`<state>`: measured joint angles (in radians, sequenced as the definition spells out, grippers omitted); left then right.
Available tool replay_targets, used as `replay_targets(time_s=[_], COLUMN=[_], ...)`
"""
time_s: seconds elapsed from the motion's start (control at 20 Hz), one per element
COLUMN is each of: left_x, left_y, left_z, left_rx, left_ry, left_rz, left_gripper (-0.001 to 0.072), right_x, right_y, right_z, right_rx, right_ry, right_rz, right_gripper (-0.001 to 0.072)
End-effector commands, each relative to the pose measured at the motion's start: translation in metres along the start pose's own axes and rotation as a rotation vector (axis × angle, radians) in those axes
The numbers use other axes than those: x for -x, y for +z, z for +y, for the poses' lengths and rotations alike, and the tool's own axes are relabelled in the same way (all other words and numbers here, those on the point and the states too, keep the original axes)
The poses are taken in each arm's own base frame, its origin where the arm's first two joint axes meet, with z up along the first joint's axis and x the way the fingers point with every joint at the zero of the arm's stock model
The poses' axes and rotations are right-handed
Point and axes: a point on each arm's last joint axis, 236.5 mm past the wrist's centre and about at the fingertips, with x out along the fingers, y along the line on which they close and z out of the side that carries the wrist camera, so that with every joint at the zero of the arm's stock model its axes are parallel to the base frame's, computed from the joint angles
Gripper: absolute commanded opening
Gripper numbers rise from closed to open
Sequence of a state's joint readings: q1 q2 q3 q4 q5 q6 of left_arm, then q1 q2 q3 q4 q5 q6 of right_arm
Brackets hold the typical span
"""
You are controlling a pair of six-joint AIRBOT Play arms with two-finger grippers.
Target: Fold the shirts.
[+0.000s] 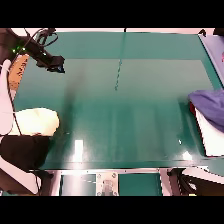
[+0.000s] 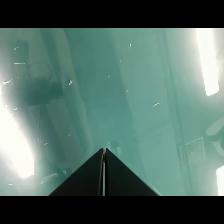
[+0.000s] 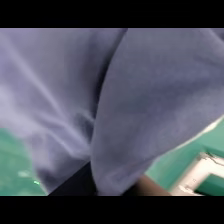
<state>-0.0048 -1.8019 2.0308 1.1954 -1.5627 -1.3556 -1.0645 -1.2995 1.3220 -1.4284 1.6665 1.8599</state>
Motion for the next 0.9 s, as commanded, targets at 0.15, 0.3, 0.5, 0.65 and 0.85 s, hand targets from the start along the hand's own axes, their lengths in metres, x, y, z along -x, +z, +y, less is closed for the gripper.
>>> replay_targets(time_s=[0.15,0.3,0.5,0.65,0.85], left_x=[0.0,0.002,0.033,0.067,0.074], left_y=[0.0,0.003,0.017,0.02,-0.029], left_z=[-0.001,-0.01,-0.023,-0.047,-0.06], left_rx=[-0.002,-0.003,0.002,-0.009,0.018], left_ry=[-0.004,-0.04,-0.034,-0.069,-0.084], left_rz=[0.0,-0.012,-0.113,-0.189,-0.114], left_gripper=[0.002,0.0019,0.0018,0.0019,0.0019], right_x=[-0.018,0.004,0.041,0.043,0.019], right_y=[-0.024,-0.007,0.009,-0.019,-0.094], right_z=[-0.065,-0.036,0.068,0.142,0.189], right_rx=[-0.062,-0.069,0.158,0.398,0.697], right_ry=[-0.267,-0.173,0.092,0.203,0.223], right_rz=[0.11,0.029,-0.138,-0.168,-0.159], right_gripper=[0.0528,0.0473,0.0024,0.0022,0.0022])
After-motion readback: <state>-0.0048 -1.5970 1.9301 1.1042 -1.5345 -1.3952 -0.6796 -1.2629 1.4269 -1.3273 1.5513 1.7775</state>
